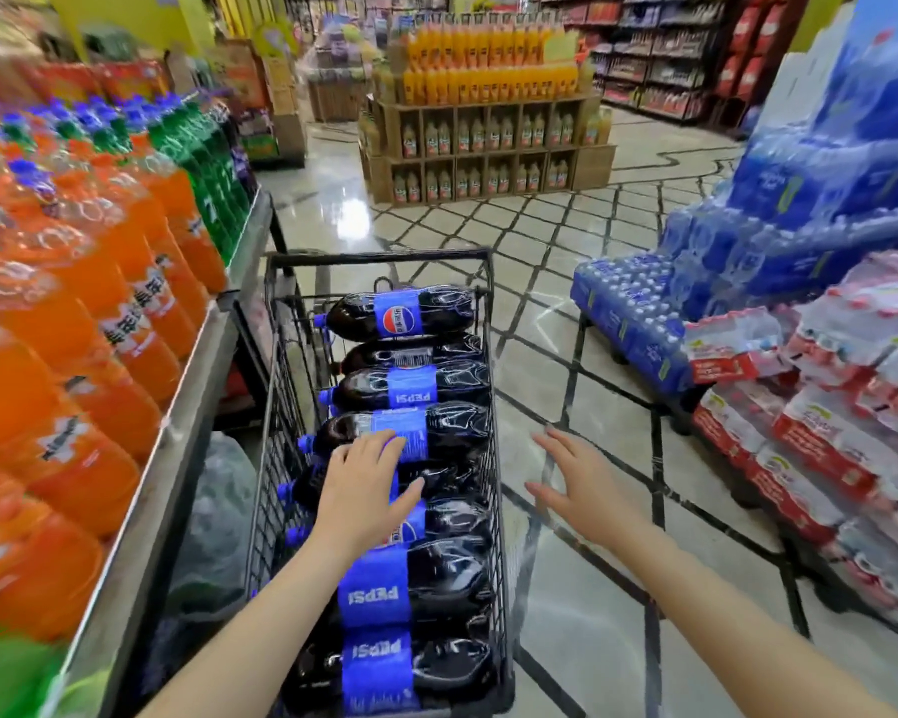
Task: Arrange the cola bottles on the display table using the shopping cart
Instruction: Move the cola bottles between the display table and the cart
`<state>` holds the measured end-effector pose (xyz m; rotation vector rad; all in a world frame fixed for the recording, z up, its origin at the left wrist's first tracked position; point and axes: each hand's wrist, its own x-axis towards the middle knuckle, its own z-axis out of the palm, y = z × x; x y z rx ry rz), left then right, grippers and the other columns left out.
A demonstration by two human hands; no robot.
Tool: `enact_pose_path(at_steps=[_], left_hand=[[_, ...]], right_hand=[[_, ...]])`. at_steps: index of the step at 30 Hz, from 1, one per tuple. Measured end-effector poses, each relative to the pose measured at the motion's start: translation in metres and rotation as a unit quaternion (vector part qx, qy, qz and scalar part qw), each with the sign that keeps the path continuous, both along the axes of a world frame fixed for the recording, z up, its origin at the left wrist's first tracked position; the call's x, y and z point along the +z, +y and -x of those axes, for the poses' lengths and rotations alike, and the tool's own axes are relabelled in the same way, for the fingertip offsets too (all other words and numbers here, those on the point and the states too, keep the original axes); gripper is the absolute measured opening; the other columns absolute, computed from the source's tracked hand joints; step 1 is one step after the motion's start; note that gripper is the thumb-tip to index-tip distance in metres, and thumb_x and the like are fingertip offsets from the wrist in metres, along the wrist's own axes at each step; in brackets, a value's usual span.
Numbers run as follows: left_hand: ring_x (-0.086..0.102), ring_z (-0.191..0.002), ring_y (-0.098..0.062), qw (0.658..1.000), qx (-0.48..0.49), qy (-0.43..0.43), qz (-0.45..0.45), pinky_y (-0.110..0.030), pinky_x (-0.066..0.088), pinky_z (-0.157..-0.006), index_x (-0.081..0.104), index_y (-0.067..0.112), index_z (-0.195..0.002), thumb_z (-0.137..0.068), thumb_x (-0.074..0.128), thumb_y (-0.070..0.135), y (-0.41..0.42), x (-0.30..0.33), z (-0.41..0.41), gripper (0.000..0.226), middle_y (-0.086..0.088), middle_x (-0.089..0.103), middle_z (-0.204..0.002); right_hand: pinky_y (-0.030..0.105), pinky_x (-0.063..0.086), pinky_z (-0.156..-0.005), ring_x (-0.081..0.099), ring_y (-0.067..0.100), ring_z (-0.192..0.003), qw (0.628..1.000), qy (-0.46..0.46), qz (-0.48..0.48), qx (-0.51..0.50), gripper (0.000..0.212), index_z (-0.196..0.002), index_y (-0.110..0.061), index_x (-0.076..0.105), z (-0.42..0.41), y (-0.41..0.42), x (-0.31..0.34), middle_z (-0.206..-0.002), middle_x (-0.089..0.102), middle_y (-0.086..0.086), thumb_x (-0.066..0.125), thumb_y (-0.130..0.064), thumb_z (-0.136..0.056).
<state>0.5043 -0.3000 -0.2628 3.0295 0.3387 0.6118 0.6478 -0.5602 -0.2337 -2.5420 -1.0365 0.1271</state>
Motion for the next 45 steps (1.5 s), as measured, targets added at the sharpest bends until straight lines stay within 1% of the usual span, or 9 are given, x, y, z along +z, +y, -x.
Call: enact_pose_path(at_steps=[8, 12, 17, 23, 27, 32, 36, 40, 45], left_hand=[[0.063, -0.103, -0.030, 0.994, 0.110, 0.007, 0.006, -0.045, 0.051, -0.083, 0.068, 0.009, -0.113, -0.083, 0.044, 0.056, -0.030, -0.009, -0.094, 0.060, -0.008, 0.066, -0.115], [0.062, -0.110, -0.028, 0.987, 0.153, 0.002, 0.043, -0.045, 0.051, -0.086, 0.068, 0.010, -0.116, -0.082, 0.047, 0.056, -0.038, -0.006, -0.131, 0.061, -0.008, 0.066, -0.119], [0.063, -0.107, -0.028, 0.982, 0.182, 0.018, 0.044, -0.044, 0.051, -0.083, 0.069, 0.009, -0.115, -0.080, 0.046, 0.057, -0.022, 0.007, -0.160, 0.063, -0.009, 0.066, -0.118], [0.060, -0.111, -0.026, 0.979, 0.199, 0.009, 0.044, -0.044, 0.052, -0.087, 0.064, 0.010, -0.123, -0.078, 0.048, 0.058, 0.033, 0.015, -0.187, 0.067, -0.007, 0.062, -0.124], [0.057, -0.119, -0.027, 0.979, 0.189, 0.032, 0.076, -0.046, 0.052, -0.092, 0.060, 0.009, -0.130, -0.072, 0.053, 0.063, 0.092, 0.016, -0.211, 0.080, -0.009, 0.058, -0.131], [0.047, -0.131, -0.030, 0.974, 0.184, 0.082, 0.105, -0.044, 0.044, -0.104, 0.049, 0.014, -0.142, -0.053, 0.085, 0.051, 0.183, 0.004, -0.243, 0.103, -0.011, 0.048, -0.142], [0.047, -0.129, -0.035, 0.974, 0.167, 0.115, 0.103, -0.047, 0.047, -0.101, 0.040, 0.018, -0.148, -0.044, 0.084, 0.053, 0.245, -0.013, -0.265, 0.118, -0.017, 0.046, -0.144], [0.043, -0.131, -0.034, 0.973, 0.143, 0.148, 0.105, -0.044, 0.041, -0.109, 0.031, 0.023, -0.151, -0.039, 0.084, 0.051, 0.286, -0.023, -0.290, 0.127, -0.017, 0.041, -0.145], [0.041, -0.132, -0.025, 0.972, 0.122, 0.135, 0.149, -0.039, 0.037, -0.111, 0.030, 0.024, -0.149, -0.041, 0.077, 0.057, 0.301, -0.034, -0.299, 0.123, -0.006, 0.039, -0.144]], right_hand=[[0.028, 0.020, -0.113, 0.026, 0.017, -0.140, 0.992, -0.034, 0.032, 0.115, 0.063, -0.150, -0.024, 0.026, -0.131, 0.004, 0.010, -0.155, 0.027, -0.003, 0.046, -0.049, -0.096], [0.030, 0.016, -0.116, 0.018, 0.015, -0.144, 0.984, -0.022, 0.046, 0.171, 0.064, -0.152, -0.030, 0.017, -0.180, 0.010, 0.017, -0.159, 0.016, -0.006, 0.042, -0.052, -0.097], [0.032, 0.018, -0.116, 0.020, 0.016, -0.143, 0.976, -0.053, 0.035, 0.207, 0.068, -0.152, -0.030, 0.015, -0.219, 0.035, 0.023, -0.158, 0.019, -0.004, 0.039, -0.058, -0.095], [0.036, 0.022, -0.117, 0.022, 0.015, -0.143, 0.969, -0.035, 0.008, 0.244, 0.070, -0.151, -0.029, 0.020, -0.265, 0.098, 0.026, -0.157, 0.023, -0.005, 0.045, -0.057, -0.093], [0.031, 0.017, -0.116, 0.021, 0.015, -0.143, 0.962, -0.055, 0.018, 0.268, 0.071, -0.152, -0.027, 0.018, -0.295, 0.156, 0.029, -0.157, 0.021, -0.005, 0.046, -0.055, -0.094], [0.031, 0.018, -0.115, 0.024, 0.020, -0.141, 0.949, -0.068, 0.043, 0.306, 0.074, -0.150, -0.021, 0.023, -0.334, 0.245, 0.027, -0.155, 0.026, -0.001, 0.052, -0.054, -0.090], [0.040, 0.025, -0.114, 0.031, 0.026, -0.139, 0.948, -0.045, 0.062, 0.308, 0.087, -0.149, -0.019, 0.028, -0.354, 0.311, 0.010, -0.152, 0.033, 0.005, 0.040, -0.069, -0.079], [0.037, 0.034, -0.106, 0.039, 0.026, -0.132, 0.941, -0.030, 0.132, 0.310, 0.091, -0.151, -0.028, 0.017, -0.359, 0.347, -0.006, -0.151, 0.033, 0.000, 0.054, -0.069, -0.079], [0.044, 0.041, -0.100, 0.043, 0.027, -0.128, 0.936, -0.037, 0.200, 0.288, 0.117, -0.149, -0.029, 0.014, -0.355, 0.361, -0.008, -0.144, 0.039, 0.001, 0.069, -0.074, -0.056]])
